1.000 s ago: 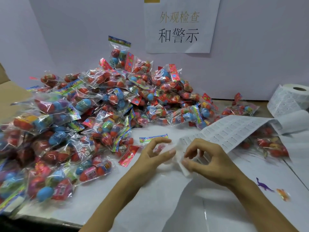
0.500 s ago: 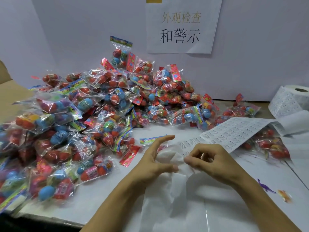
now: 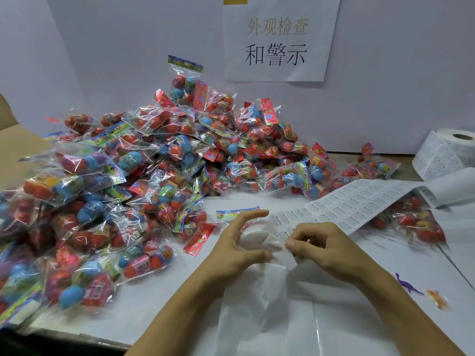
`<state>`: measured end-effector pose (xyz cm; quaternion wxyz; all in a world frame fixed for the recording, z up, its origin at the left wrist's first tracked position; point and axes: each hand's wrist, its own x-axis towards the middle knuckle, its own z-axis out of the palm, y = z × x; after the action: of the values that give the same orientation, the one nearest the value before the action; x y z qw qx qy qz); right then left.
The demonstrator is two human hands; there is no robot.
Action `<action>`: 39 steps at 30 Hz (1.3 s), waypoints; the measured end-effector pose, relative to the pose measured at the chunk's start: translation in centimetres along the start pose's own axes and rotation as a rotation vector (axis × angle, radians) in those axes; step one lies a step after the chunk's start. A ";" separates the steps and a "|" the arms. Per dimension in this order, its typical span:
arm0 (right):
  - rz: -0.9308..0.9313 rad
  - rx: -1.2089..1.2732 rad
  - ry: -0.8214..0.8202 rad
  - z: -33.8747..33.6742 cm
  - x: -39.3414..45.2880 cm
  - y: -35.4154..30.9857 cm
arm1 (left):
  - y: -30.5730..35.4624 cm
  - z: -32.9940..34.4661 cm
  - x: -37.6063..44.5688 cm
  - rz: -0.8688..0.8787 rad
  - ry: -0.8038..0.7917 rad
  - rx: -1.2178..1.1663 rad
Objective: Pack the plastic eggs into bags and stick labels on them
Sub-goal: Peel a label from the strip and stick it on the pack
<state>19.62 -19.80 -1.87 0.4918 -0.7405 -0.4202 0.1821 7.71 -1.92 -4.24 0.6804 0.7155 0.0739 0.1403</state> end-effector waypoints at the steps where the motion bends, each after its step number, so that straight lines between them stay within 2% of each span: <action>1: 0.007 -0.007 0.004 0.0 0.0 0.1 | 0.0 0.0 0.0 0.004 0.007 0.007; 4: 0.033 -0.048 0.021 -0.1 0.0 0.0 | 0.0 0.1 0.0 -0.004 0.035 0.024; 7: 0.031 -0.033 0.107 -0.4 0.2 0.0 | 0.0 0.2 -0.1 -0.041 0.030 0.015; 10: 0.011 0.135 0.285 -1.1 0.4 0.2 | 0.0 0.2 -0.2 -0.015 0.008 0.162; 13: 0.004 0.197 0.474 -1.6 0.6 0.9 | -0.3 0.5 -0.2 0.104 -0.055 0.393; 16: -0.025 0.110 0.505 -1.0 0.6 1.1 | -1.0 1.2 -0.3 0.184 -0.164 0.522; 18: -0.053 0.011 0.491 -0.4 0.6 1.2 | -1.1 1.6 -0.6 0.178 -0.258 0.566; 21: -0.089 -0.091 0.504 0.3 0.6 1.4 | -0.8 1.8 -0.8 0.175 -0.258 0.595; 23: -0.139 -0.147 0.523 0.7 0.5 1.4 | 0.0 1.8 -0.6 0.161 -0.166 0.511; 27: -0.262 -0.268 0.469 1.7 0.3 1.1 | 1.0 1.7 0.0 -0.021 -0.003 0.071; 30: -0.325 -0.285 0.393 2.1 0.2 0.8 | 0.8 1.5 0.1 -0.074 0.002 -0.118; 39: -0.386 -0.283 0.334 1.9 0.2 0.9 | 0.3 0.7 0.4 -0.093 -0.055 -0.365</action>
<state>18.80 -18.72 -3.54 0.4717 -0.7277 -0.4879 -0.0995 8.32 -2.44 -3.96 0.8065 0.5794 0.0617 0.1000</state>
